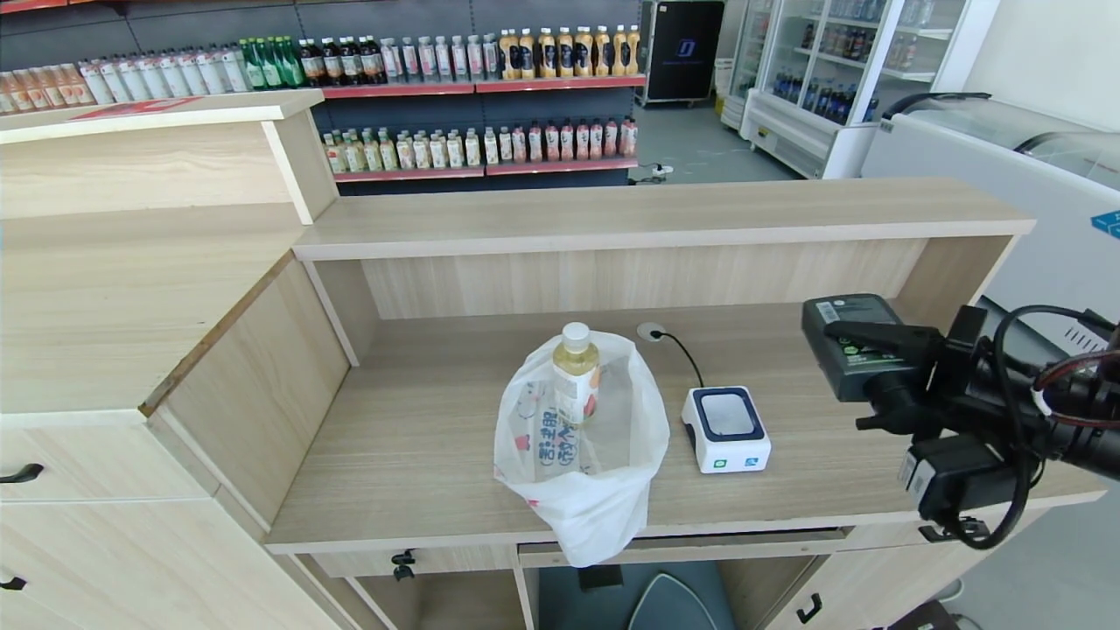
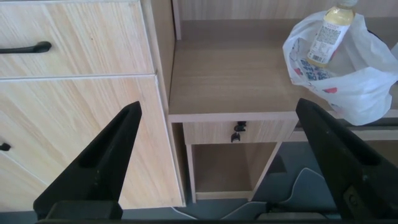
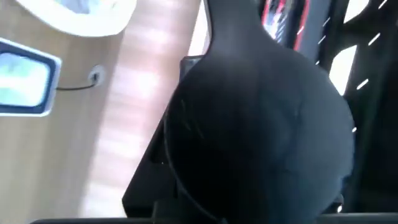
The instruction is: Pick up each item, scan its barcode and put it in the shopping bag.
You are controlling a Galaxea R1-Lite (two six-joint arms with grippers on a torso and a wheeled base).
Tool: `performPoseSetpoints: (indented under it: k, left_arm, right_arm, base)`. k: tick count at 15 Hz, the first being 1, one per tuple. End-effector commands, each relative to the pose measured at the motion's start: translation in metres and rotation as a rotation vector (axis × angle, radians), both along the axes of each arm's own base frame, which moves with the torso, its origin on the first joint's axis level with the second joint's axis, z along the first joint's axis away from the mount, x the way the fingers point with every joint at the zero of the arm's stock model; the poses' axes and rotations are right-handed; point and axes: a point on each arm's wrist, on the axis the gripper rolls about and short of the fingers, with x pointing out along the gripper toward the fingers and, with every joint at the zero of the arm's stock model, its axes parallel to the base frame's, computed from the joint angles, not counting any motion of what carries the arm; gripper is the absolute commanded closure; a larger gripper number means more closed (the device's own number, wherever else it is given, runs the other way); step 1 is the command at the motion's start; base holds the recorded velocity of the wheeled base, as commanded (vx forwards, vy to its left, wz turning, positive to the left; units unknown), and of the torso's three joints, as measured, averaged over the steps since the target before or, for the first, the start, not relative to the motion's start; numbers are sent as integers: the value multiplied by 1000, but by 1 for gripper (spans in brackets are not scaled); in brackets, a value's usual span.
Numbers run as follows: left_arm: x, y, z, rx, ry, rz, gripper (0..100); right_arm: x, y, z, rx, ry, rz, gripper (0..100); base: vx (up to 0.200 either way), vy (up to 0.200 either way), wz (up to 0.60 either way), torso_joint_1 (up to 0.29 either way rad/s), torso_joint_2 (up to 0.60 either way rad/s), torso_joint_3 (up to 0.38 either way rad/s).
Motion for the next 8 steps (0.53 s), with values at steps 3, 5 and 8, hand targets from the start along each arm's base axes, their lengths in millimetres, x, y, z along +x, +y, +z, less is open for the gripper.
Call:
performPoseSetpoints:
  k: [3,5,8]
  left_arm:
    - [0,0,0,-1,-1,0,0]
    - [0,0,0,1,-1,1,0]
    - [0,0,0,1,-1,1,0]
  right_arm:
    - [-27,72,3,-213,-353,420,100]
    - [-36,86,9,-219,-480,514,100]
    - [-41,92,9,-200,-505,578,100]
  base:
    - [0,0,0,0,0,0]
    - [0,0,0,0,0,0]
    - [0,0,0,0,0,0]
